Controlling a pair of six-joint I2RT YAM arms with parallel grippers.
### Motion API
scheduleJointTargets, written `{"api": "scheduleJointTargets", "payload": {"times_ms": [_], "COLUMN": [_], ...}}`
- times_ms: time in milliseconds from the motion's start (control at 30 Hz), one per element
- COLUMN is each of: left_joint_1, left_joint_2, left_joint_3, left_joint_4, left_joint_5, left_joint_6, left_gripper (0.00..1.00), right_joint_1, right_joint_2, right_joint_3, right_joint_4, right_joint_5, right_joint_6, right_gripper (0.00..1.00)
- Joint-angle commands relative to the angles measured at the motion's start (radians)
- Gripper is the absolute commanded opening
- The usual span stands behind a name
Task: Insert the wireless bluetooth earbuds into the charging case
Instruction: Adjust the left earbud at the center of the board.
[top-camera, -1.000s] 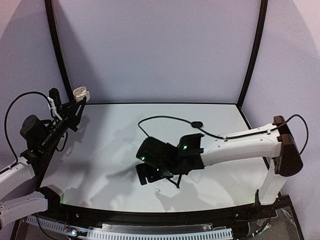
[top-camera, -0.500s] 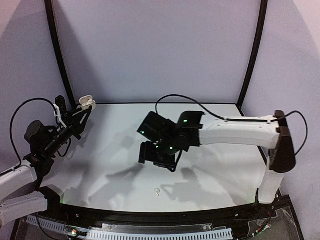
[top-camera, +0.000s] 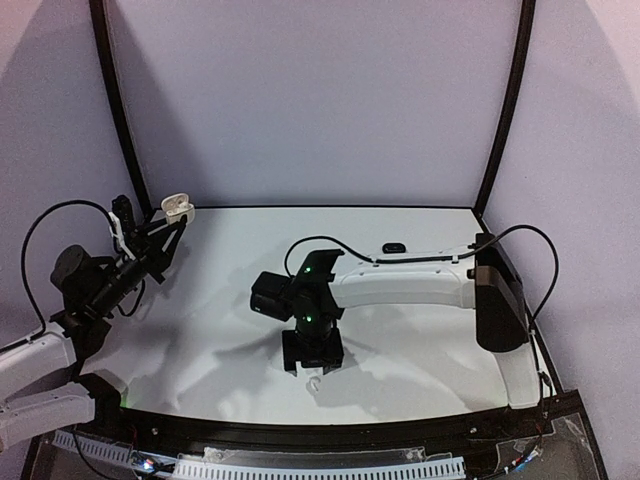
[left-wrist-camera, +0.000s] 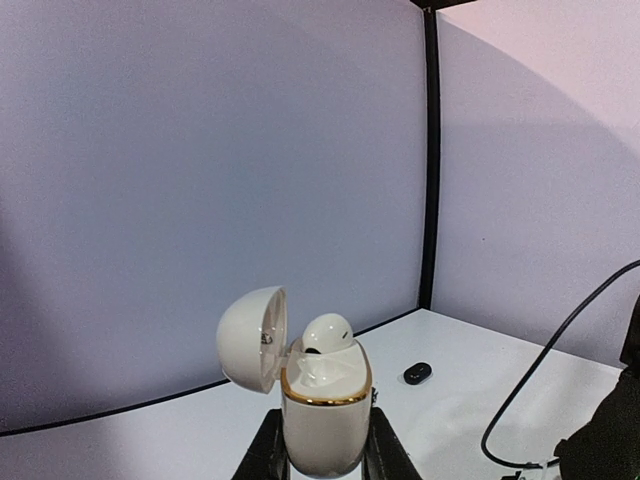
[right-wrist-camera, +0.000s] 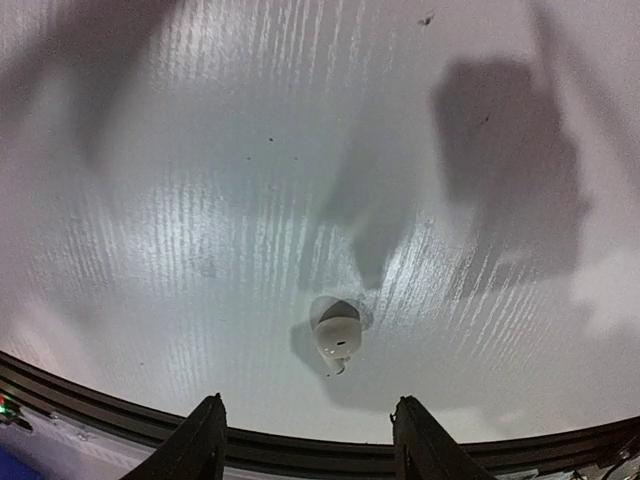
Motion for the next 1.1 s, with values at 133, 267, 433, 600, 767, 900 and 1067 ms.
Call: {"api": "scheduleJointTargets", "payload": {"times_ms": [133, 267, 433, 600, 767, 900, 1067], "left_joint_1": [-0.006, -0.006, -0.006, -0.006, -0.006, -0.006, -0.006], "left_joint_2": [0.007, 0.009, 0.008, 0.009, 0.011, 0.012, 0.018], "left_joint_3": [-0.017, -0.015, -0.014, -0.010, -0.010, -0.009, -0.008], "left_joint_4": [0.031, 0.028, 0.024, 0.020, 0.018, 0.015, 0.018], "left_joint_5": [0.009, 0.006, 0.005, 0.003, 0.000, -0.001, 0.001], "left_joint_6": [0.012, 0.011, 0.016, 0.019, 0.017, 0.026, 0.024], "left_gripper": [0.01, 0.01, 0.01, 0.01, 0.01, 0.01, 0.01], "right_joint_1": [-0.020, -0.021, -0.029, -0.031, -0.030, -0.030, -0.030], "right_joint_2": [-0.015, -0.002, 0.042, 0.099, 0.096, 0.087, 0.063], "right_joint_3": [-0.121, -0.122, -0.092, -0.023, 0.000, -0.019, -0.026], "right_joint_4": [0.078, 0.120, 0.124, -0.001, 0.006, 0.010, -0.004], "right_joint_5": [-0.079, -0.081, -0.090, -0.045, -0.037, -0.047, -0.046], "right_joint_6": [-0.171, -0.197, -0.230, -0.198, -0.202, -0.205, -0.202], "right_gripper": [0.56, 0.51, 0.45, 0.40, 0.33, 0.29, 0.35]}}
